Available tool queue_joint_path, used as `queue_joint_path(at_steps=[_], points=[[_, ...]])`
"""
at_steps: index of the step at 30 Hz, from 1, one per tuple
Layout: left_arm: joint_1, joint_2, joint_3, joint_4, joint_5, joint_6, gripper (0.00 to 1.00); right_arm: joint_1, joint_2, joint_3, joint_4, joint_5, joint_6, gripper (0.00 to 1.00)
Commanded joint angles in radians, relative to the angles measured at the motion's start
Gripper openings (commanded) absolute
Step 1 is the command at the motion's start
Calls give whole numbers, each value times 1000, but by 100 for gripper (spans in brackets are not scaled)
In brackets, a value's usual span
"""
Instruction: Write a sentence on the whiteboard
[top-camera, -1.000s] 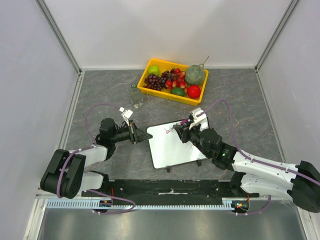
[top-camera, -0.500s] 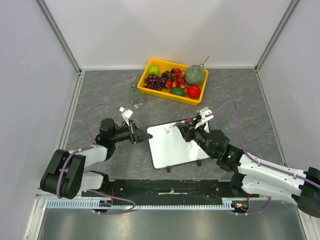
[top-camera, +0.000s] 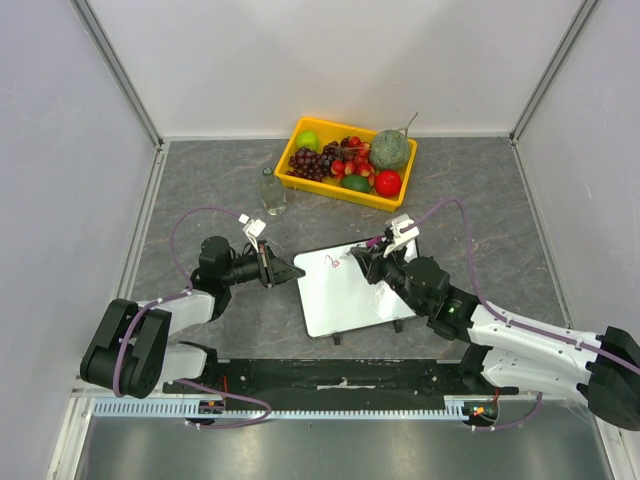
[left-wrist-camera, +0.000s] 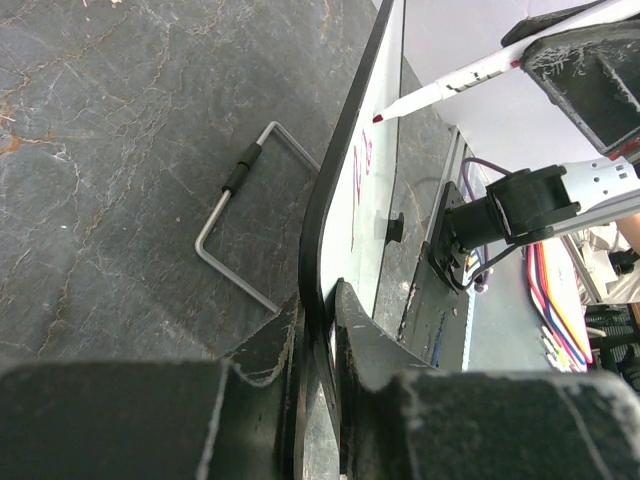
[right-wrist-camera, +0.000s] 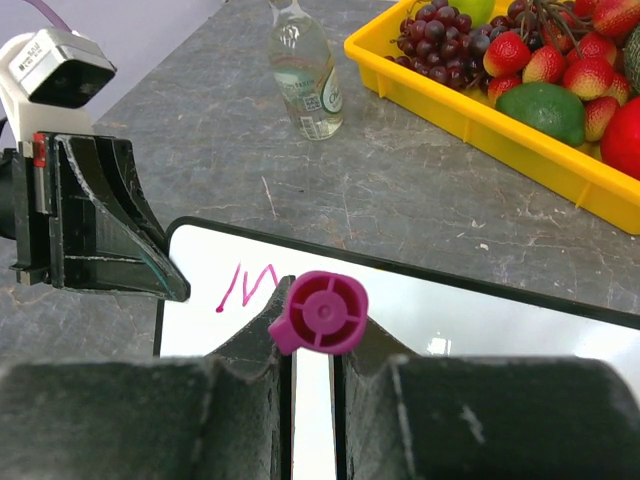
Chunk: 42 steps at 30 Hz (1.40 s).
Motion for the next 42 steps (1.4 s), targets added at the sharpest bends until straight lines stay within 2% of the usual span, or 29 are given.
queue_joint_path(at_steps=[1,33,42], points=[[-3,-7,-1,-33,-4,86,2,-8,18,14,47,7,-1,0],[-3,-6,-1,-33,-5,86,2,-17,-52,-61,-35,-36,22,0],[-3,-9,-1,-33,-5,86,2,-17,-47,-54,-16,13,18,0]])
